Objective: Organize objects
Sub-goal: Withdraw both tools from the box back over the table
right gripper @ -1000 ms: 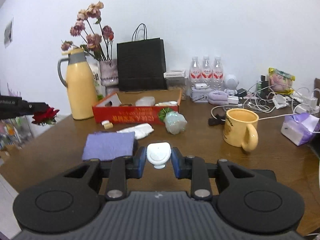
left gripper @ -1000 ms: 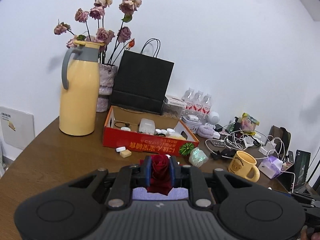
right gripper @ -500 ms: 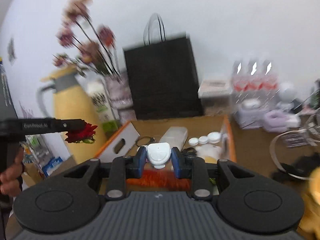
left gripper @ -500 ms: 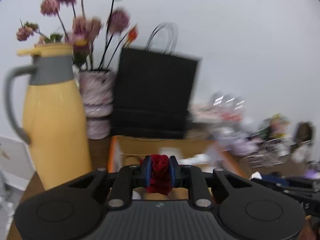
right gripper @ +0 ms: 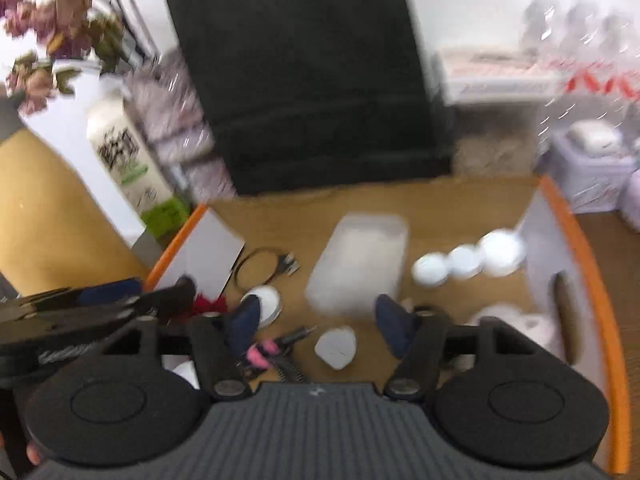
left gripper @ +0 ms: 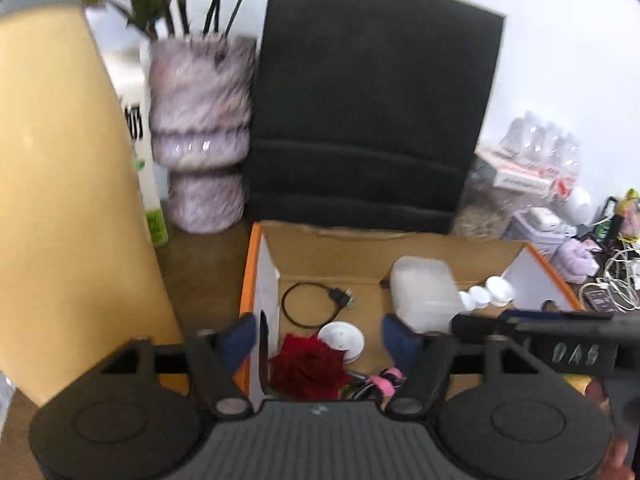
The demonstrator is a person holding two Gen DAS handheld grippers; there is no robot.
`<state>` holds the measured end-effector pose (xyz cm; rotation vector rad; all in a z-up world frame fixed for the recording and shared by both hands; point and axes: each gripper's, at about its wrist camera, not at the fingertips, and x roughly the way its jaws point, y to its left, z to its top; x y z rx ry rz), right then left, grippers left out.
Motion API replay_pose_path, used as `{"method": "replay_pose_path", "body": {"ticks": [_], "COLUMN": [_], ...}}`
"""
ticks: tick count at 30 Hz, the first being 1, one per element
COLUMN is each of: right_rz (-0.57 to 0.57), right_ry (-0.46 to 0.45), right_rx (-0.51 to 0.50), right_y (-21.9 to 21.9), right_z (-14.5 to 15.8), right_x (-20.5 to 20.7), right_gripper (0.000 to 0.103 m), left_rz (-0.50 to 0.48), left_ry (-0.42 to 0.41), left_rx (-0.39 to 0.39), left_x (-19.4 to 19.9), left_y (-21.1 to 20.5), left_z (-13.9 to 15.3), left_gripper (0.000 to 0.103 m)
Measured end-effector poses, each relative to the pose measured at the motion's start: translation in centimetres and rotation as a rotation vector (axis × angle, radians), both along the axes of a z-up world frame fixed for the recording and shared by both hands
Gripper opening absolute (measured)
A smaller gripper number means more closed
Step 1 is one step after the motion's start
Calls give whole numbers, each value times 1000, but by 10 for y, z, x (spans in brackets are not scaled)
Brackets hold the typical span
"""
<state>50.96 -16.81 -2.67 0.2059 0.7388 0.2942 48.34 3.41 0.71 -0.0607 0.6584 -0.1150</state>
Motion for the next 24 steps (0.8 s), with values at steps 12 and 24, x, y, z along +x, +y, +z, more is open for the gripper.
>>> {"method": "replay_pose_path", "body": {"ticks": [12, 24], "right_rz": [-41, -149], "right_ry": [-250, -154], "right_rx": [-43, -16], "right_y": [-52, -100], "right_z": [69, 18], "right_x": [-171, -401], "right_gripper": [96, 103], "left_rz": [-141, -196], "left_ry": [-245, -256], "left_rx": [-143, -47], "left_x": [-178, -394], "left_y": [-10, -55], "left_z": [83, 32], "left_gripper": [94, 101]}}
